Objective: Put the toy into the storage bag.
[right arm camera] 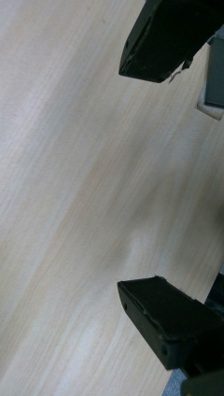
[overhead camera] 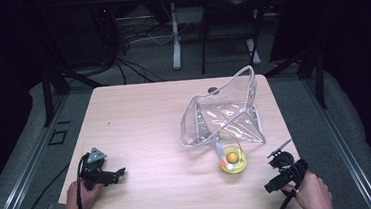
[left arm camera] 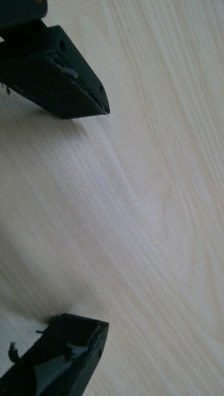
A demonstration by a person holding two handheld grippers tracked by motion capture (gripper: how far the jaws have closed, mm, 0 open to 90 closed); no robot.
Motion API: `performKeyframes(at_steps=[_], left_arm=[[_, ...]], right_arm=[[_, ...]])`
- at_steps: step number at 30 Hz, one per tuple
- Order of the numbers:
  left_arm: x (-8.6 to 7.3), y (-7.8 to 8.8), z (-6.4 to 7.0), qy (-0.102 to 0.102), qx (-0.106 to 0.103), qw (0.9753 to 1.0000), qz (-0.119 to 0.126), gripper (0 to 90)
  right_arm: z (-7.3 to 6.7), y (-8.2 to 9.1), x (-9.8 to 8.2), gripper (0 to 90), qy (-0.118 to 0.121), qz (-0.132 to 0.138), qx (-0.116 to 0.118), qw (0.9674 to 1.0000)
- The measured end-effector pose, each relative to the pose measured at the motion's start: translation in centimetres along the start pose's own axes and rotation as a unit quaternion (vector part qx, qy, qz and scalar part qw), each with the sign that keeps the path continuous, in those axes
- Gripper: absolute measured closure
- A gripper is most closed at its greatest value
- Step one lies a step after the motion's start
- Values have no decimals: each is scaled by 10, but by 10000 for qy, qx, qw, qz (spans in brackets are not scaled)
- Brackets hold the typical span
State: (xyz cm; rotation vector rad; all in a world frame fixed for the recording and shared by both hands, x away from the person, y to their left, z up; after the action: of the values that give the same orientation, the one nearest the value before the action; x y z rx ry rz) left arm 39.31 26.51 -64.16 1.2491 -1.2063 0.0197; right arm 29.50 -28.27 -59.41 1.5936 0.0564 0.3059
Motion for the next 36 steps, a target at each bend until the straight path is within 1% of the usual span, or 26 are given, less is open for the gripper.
performKeyframes(at_steps=[1, 2, 3, 5, 6, 7, 9, 10, 11, 12, 13, 15, 17, 18, 19, 20, 24, 25, 27, 28, 29, 30, 31, 32, 33, 36], left_arm=[[0, 0, 0, -2, 2, 10000, 1, 2], [0, 0, 0, -4, 3, 10000, 1, 3], [0, 0, 0, -3, 2, 10000, 0, 3], [0, 0, 0, -4, 6, 10000, 1, 3], [0, 0, 0, -4, 6, 10000, 1, 3], [0, 0, 0, -4, 10, 10000, 0, 4], [0, 0, 0, -10, 21, 10000, -4, 4], [0, 0, 0, -14, 23, 10000, -3, 4], [0, 0, 0, 12, 28, 10000, 1, 4], [0, 0, 1, 29, 31, 10000, 5, 5], [0, 0, 1, 29, 31, 10000, 5, 5], [1, 0, 0, 28, 36, 10000, 3, 5], [1, 0, 0, 29, 38, 10000, 4, 6], [1, 0, 0, 27, 40, 10000, 4, 6], [1, 0, 0, 28, 39, 10000, 4, 6], [1, 0, 0, 28, 40, 10000, 3, 6], [1, 0, 0, 29, 39, 10000, 3, 6], [1, 0, 0, 28, 42, 10000, 4, 6], [1, 0, 0, 30, 40, 10000, 5, 6], [1, 0, 0, 27, 35, 10000, 4, 6], [1, 0, 0, 29, 36, 10000, 5, 6], [1, 0, 0, 27, 36, 10000, 5, 6], [1, 0, 0, 31, 37, 10000, 5, 6], [1, 0, 0, 26, 35, 10000, 3, 6], [1, 0, 0, 13, 34, 10000, 2, 6], [1, 0, 0, 27, 36, 10000, 7, 8]], right_arm=[[-1, 0, 1, 0, 49, -14, -74, 10000], [-4, 0, 2, 0, 70, -38, -80, 9999], [-8, 0, 3, 0, 42, 7, 2, 10000], [-10, 3, 5, 0, 193, -70, -29, 9998], [-14, 4, 6, 0, 122, 34, 37, 9999], [-15, 7, 8, 0, 190, 39, -14, 9998], [-19, 13, 10, 0, 194, 78, 100, 9997], [-21, 16, 11, 1, 198, 31, 186, 9996], [-24, 18, 13, 15, 135, 124, 271, 9995], [-25, 22, 15, 24, 177, 160, 272, 9993], [-29, 25, 17, 23, 157, 211, 322, 9991], [-33, 31, 20, 23, 277, 206, 339, 9988], [-38, 36, 24, 21, 276, 293, 371, 9985], [-39, 39, 26, 21, 364, 289, 311, 9984], [-42, 42, 28, 21, 378, 305, 315, 9983], [-43, 45, 30, 22, 461, 270, 260, 9982], [-50, 55, 39, 29, 605, 267, 174, 9977], [-52, 56, 42, 28, 599, 291, 202, 9976], [-55, 61, 47, 23, 665, 309, 159, 9972], [-57, 62, 49, 19, 629, 379, 186, 9971], [-56, 65, 51, 17, 706, 299, 136, 9970], [-58, 67, 54, 17, 697, 327, 149, 9969], [-58, 69, 56, 21, 737, 312, 143, 9967], [-59, 70, 57, 27, 690, 310, 173, 9970], [-60, 71, 59, 30, 721, 256, 176, 9969], [-66, 76, 65, 77, 816, 295, 179, 9961]])
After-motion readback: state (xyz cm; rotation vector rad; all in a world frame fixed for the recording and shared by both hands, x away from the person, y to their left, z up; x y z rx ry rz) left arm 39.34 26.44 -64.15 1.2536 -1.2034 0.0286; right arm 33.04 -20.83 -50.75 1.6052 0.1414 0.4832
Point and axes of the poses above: each handheld gripper's, and its own axes: y roughly backward along the jaws, x roughly out of its top, z roughly to its right, the point moved 7 cm from there along -y, roughly forward along the jaws, and after that the axes turned 13 degrees about -y, right-handed, at the moved point
